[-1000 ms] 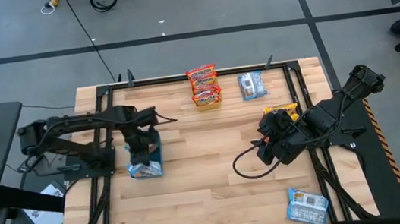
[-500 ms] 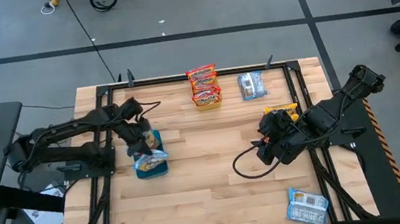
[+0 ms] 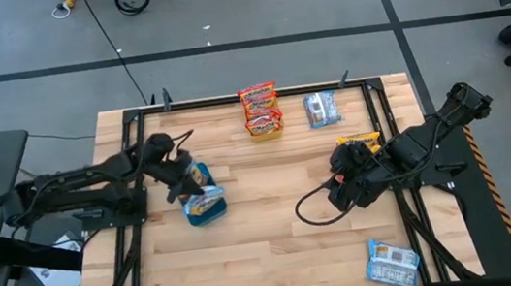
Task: Sort Maruchan noodles
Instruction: Put the middle left blue noodle pack into the blue bin
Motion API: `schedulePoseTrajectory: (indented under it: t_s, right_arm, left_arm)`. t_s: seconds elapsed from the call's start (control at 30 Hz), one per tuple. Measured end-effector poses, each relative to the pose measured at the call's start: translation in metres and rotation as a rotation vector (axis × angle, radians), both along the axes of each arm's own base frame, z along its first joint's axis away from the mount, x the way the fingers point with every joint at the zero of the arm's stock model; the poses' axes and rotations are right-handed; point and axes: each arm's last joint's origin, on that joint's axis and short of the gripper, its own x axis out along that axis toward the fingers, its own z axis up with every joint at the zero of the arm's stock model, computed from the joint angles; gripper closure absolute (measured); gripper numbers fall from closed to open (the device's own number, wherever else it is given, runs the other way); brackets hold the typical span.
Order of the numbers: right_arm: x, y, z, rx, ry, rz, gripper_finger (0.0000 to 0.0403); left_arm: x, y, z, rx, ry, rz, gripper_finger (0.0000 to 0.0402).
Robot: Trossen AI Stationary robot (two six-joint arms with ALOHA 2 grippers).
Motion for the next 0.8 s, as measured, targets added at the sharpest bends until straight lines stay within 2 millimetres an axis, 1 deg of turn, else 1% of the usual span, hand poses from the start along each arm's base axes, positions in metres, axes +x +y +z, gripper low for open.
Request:
schedulePoseTrajectory:
  t_s: [0.27, 0.4, 0.6, 0.8]
  right_arm:
    - [0.001, 0.003, 0.0, 0.082, 0.002, -0.001, 0.0156]
    - [0.001, 0.003, 0.0, 0.087, 0.012, 0.015, 0.0156]
    - [0.001, 0.003, 0.0, 0.097, 0.018, 0.021, 0.0156]
    - [0.002, 0.004, 0.0, 0.134, 0.013, 0.012, 0.0156]
  left_arm:
    - [0.0, -0.017, -0.022, 0.014, -0.162, 0.051, 0.04]
    - [-0.004, -0.022, -0.028, 0.019, -0.233, 0.105, 0.04]
    - [-0.007, -0.027, -0.036, 0.048, -0.248, 0.133, 0.04]
    - [-0.014, -0.028, -0.047, 0.098, -0.261, 0.185, 0.04]
